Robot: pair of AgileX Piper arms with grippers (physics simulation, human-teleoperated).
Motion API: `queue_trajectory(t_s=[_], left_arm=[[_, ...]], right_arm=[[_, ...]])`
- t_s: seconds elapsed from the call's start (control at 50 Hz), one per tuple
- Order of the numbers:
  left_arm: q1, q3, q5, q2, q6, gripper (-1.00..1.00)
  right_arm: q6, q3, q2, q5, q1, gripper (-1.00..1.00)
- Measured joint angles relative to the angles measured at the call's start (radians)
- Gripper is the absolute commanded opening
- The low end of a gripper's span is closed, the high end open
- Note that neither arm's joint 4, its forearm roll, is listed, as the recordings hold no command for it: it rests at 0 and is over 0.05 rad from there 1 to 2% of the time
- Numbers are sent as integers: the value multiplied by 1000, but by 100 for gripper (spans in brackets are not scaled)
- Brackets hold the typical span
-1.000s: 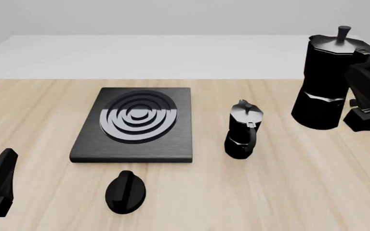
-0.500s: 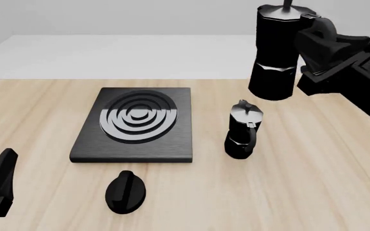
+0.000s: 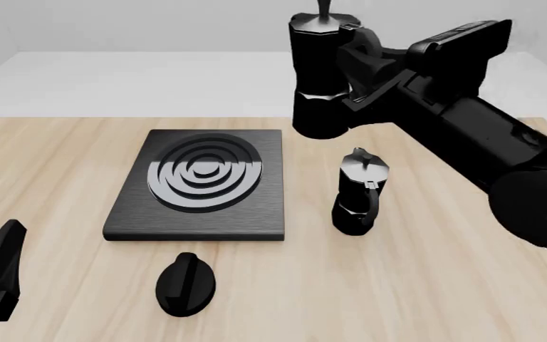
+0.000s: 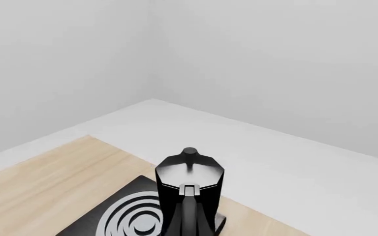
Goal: Put the right moka pot on the stove.
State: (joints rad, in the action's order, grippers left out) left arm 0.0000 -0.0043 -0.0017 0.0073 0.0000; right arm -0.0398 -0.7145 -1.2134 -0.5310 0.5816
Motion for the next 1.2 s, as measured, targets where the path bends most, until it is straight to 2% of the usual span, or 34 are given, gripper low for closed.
queue_trajectory(t_s=[0.46, 0.84, 1.2], left_arm=[[0, 0, 0, 0, 0, 100], [0, 0, 0, 0, 0, 100], [0, 0, 0, 0, 0, 100]], right_arm=[[10, -99, -308, -199, 109, -100], [13, -216, -504, -260, 174, -100], [24, -323, -668, -296, 198, -100]])
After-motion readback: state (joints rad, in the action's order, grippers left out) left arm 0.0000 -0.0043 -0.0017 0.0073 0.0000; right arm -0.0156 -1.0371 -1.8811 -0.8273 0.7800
